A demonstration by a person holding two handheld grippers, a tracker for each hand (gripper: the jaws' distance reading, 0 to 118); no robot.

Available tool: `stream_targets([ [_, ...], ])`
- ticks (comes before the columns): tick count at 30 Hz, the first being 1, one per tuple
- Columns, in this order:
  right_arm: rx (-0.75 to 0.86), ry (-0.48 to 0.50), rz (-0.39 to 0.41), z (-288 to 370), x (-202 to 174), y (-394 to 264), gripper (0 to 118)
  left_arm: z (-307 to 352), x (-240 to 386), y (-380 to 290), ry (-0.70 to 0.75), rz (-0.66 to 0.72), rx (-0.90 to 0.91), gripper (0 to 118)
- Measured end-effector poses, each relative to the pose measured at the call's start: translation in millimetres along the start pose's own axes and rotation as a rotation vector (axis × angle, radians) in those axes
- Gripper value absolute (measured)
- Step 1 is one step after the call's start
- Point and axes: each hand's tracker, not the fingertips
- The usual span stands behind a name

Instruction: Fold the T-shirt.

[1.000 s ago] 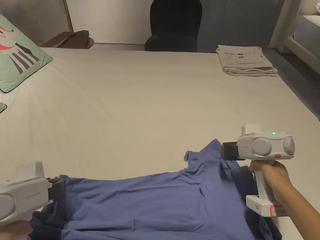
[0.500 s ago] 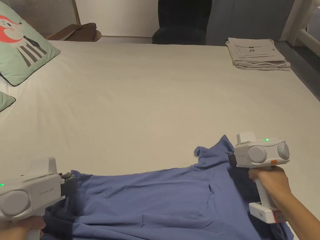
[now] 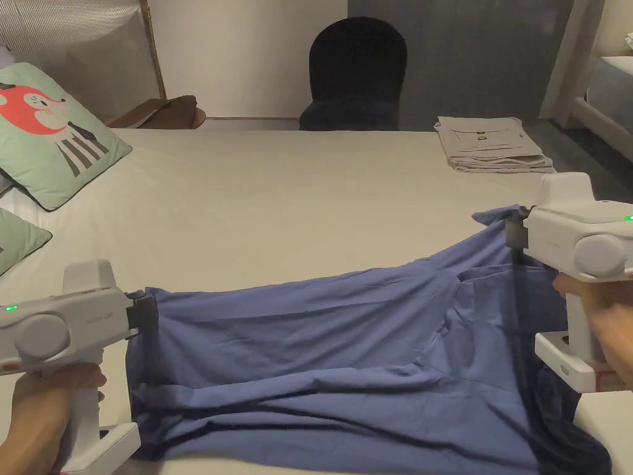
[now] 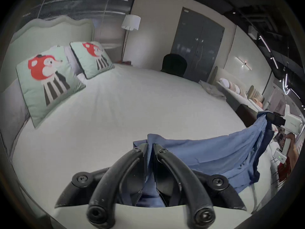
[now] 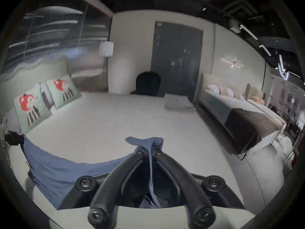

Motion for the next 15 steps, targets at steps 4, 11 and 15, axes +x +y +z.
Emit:
stream_targets([
  [4,0.097,-0.045,0.009,16,12,55,1,5,23,57,-0.035,-0.017,0.087,3],
  [11,0.256,-0.104,-0.061,18,33,143,1,1,70,166,-0.031,-0.110,0.252,3],
  [15,0.319,-0.088,-0.131,14,47,190,1,-1,89,224,-0.024,-0.123,0.337,3],
])
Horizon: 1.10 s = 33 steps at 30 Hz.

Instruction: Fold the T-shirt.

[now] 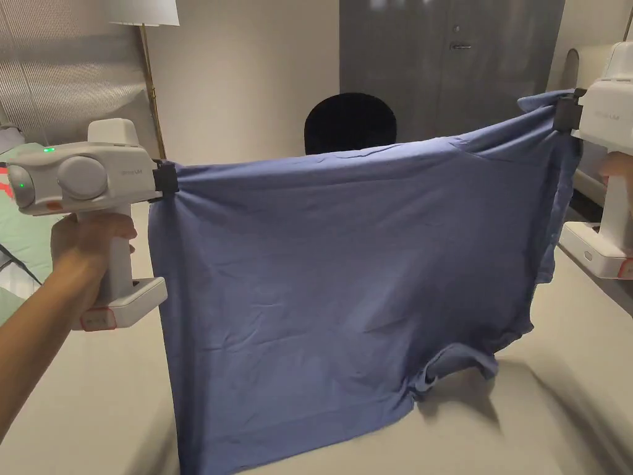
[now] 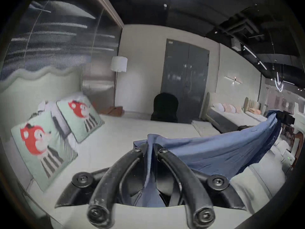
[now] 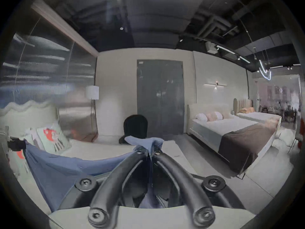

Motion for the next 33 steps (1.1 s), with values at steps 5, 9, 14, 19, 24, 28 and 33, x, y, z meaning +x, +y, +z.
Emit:
stream_targets([
  [5,0.089,-0.019,0.018,-22,1,44,1,-22,11,58,0.011,-0.012,0.077,3],
  [9,0.146,-0.023,0.025,-34,-4,62,1,-35,15,83,0.025,-0.010,0.129,3],
  [14,0.165,-0.004,0.017,-43,-6,51,1,-54,15,79,0.045,-0.051,0.151,3],
  [19,0.130,0.008,0.017,-56,-3,8,1,-84,2,44,0.059,-0.058,0.087,3],
  [24,0.005,0.017,-0.012,-66,0,-58,1,-108,-13,-16,0.078,-0.063,-0.036,3],
  [28,-0.113,0.021,-0.054,-64,4,-116,1,-112,-24,-73,0.080,-0.068,-0.140,3],
  [33,-0.208,0.019,-0.063,-34,3,-176,1,-98,-38,-138,0.078,-0.060,-0.239,3],
])
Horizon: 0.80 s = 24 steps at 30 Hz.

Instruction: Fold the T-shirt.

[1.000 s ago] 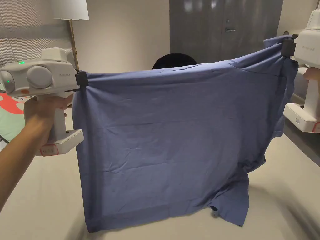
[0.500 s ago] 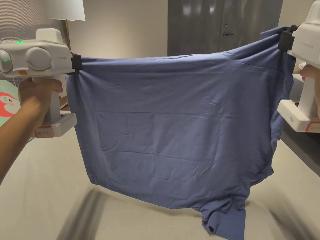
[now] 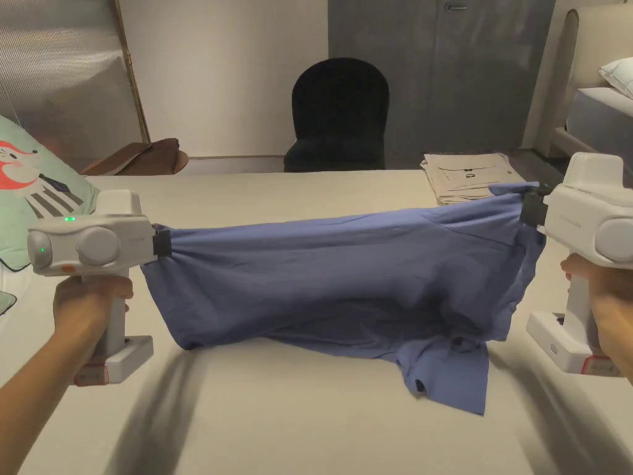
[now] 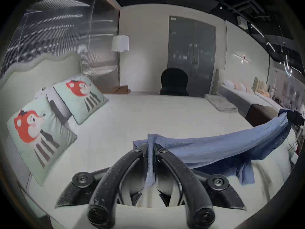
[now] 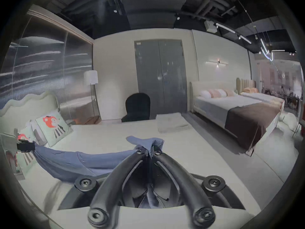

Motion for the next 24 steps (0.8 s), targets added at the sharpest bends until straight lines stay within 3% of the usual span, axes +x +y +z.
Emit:
stream_targets([
  [13,-0.196,0.034,0.002,132,22,-138,1,97,-24,-162,-0.046,0.037,-0.156,3],
  [24,-0.303,0.027,-0.050,248,46,-220,1,192,-35,-265,-0.071,0.052,-0.247,3],
])
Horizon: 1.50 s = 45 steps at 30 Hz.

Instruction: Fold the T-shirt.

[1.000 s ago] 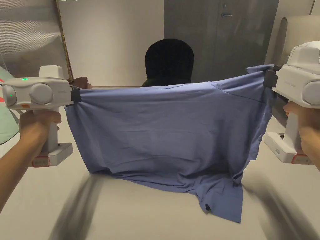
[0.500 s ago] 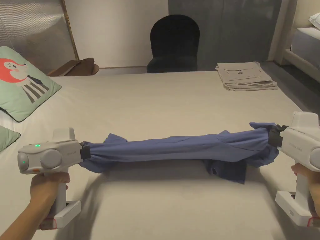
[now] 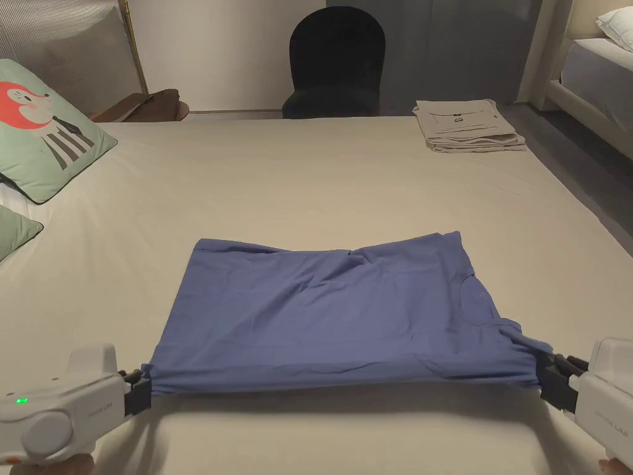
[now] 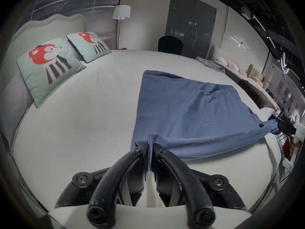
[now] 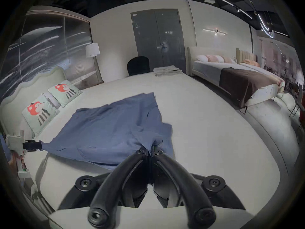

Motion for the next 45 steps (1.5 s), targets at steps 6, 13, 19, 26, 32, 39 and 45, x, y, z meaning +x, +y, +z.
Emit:
stream_targets([
  [6,-0.068,-0.016,0.008,22,2,-41,1,18,-4,-41,0.016,0.013,-0.067,3],
  [13,-0.221,-0.080,-0.025,15,8,-82,1,19,-2,-65,0.035,0.030,-0.144,3],
  [19,-0.240,-0.093,-0.058,19,8,-93,1,25,-5,-67,0.032,0.041,-0.139,3],
  [26,-0.265,-0.096,-0.048,20,6,-88,16,22,3,-70,0.048,0.033,-0.159,10],
  [32,-0.005,-0.153,0.042,57,-26,-26,108,51,27,-33,-0.016,0.104,-0.018,109],
  [39,0.311,-0.101,0.145,76,-80,38,108,85,74,24,-0.021,0.022,0.317,109],
  [45,0.372,-0.111,0.195,67,-109,47,107,89,103,38,0.006,-0.053,0.496,107],
])
